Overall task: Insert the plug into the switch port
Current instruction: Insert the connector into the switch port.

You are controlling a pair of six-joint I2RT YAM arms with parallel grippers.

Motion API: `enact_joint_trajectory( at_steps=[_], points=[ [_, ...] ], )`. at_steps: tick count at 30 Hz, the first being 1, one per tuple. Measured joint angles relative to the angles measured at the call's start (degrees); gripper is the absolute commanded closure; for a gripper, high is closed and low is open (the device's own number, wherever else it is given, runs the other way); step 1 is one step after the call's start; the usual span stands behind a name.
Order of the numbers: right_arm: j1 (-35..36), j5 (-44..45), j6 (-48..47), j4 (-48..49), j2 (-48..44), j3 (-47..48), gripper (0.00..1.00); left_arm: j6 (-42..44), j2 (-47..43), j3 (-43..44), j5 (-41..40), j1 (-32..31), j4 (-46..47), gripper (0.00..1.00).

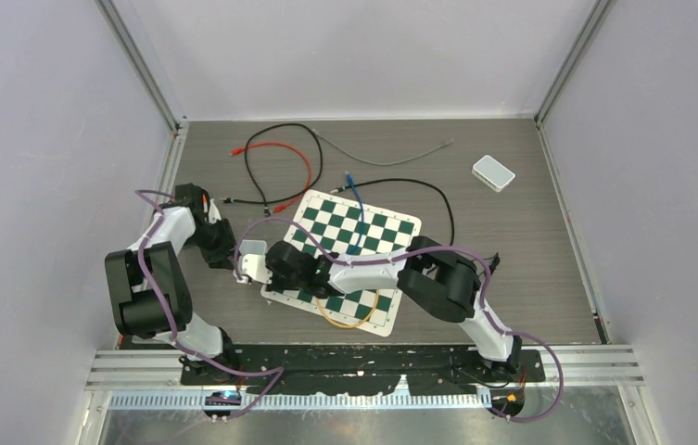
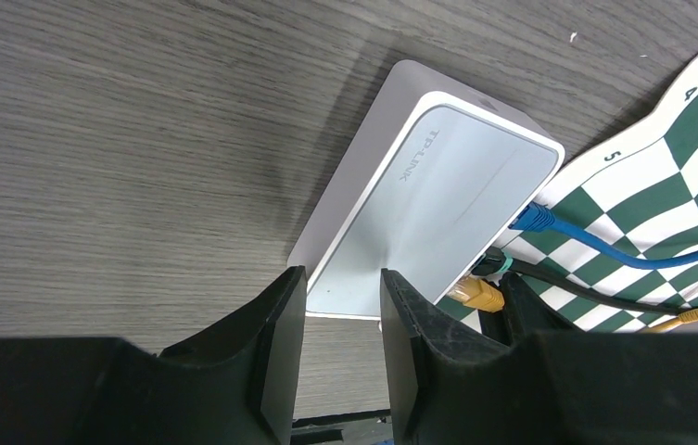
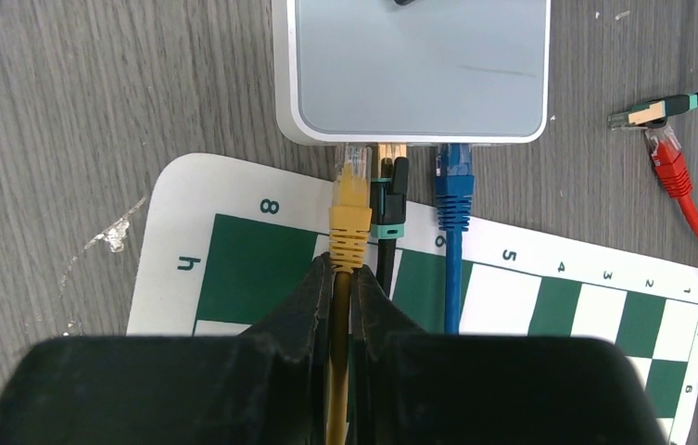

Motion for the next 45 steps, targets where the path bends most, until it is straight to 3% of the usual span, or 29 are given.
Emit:
enact_joint_trajectory(
  at_steps=[9, 32, 45],
  points=[
    [0.02, 0.2, 0.44, -4.09, 1.22, 3.37, 0.95, 0.02, 0.02, 0.0, 0.15, 0.13, 0.17, 0.64],
    [-0.98, -3.52, 0.5, -2.21, 1.38, 2.93, 0.95, 3.23, 2.12, -0.17, 3.69, 1.2, 2.25, 0.69],
    [-1.29, -2.27, 5.66, 0.11, 1.7, 2.23, 0.95, 1.36, 2.21, -3.37, 10.88, 3.06, 12.76, 0.77]
  ],
)
